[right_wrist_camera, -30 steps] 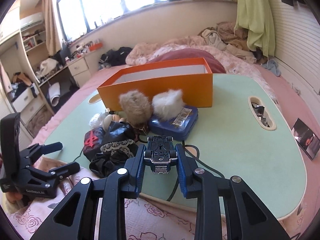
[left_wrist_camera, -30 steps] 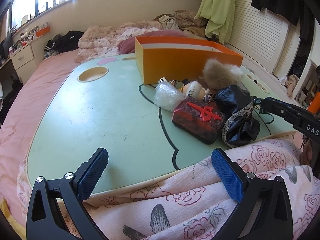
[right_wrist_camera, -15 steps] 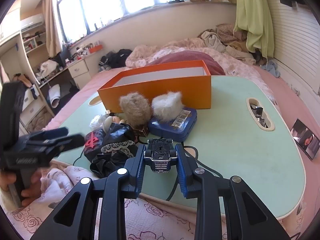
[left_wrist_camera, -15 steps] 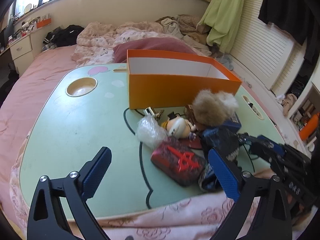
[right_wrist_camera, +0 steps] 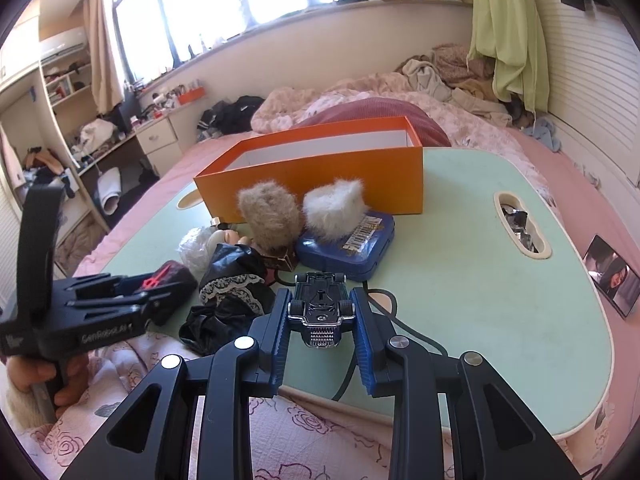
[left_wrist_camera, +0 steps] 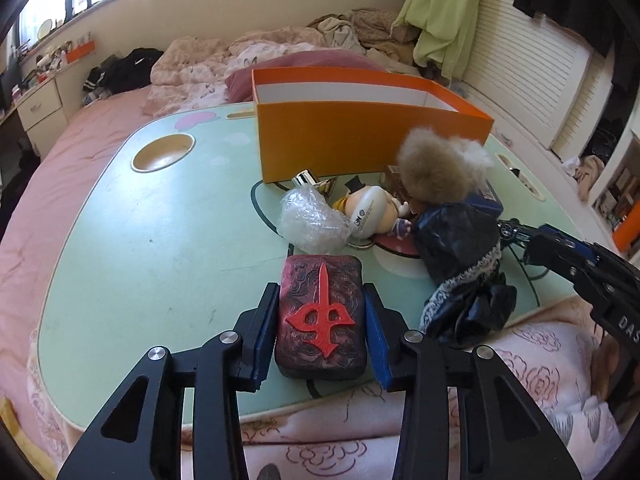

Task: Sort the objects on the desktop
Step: 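Grasp the red-black case with the left gripper while the right gripper lifts the green car, then drop the red-black case into the box with left while right drops the green car in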

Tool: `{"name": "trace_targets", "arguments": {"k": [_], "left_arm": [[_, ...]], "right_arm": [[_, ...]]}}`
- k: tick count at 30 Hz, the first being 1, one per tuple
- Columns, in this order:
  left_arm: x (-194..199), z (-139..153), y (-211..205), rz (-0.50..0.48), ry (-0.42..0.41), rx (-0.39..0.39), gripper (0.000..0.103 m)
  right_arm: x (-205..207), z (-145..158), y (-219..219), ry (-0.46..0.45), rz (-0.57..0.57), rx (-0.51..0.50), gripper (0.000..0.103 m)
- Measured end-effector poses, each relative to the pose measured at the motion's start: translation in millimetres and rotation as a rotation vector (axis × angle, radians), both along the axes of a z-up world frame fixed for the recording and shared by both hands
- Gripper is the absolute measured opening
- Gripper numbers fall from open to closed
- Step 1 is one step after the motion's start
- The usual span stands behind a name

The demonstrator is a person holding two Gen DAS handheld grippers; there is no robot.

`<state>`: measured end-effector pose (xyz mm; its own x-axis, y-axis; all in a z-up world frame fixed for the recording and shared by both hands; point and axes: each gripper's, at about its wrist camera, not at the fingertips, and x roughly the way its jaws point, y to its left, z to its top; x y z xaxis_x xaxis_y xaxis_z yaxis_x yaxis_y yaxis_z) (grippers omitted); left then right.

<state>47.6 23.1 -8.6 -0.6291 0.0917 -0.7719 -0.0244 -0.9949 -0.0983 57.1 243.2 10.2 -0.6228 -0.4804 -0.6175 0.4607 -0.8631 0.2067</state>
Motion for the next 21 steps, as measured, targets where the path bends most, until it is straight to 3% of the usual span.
{"name": "trace_targets", "arguments": {"k": [2, 7, 14, 21], "left_arm": [[4, 6, -5, -0.002, 0.034, 0.037, 0.041], [15, 30, -14, 0.001, 0.129, 0.04, 0.041], [16, 49, -20, 0.016, 0.172, 0.048, 0.041], [-5, 72, -29, 0.04, 0.21, 0.067, 0.041]], "right_arm": [[1, 1, 1, 0.003, -0.002, -0.01, 0.028], [4, 8, 8, 0.026, 0.001, -0.06, 0.028], [4, 24, 9, 0.063, 0.029, -0.078, 0.028], [-9, 52, 22, 0.083, 0.017, -0.161, 0.028]]}}
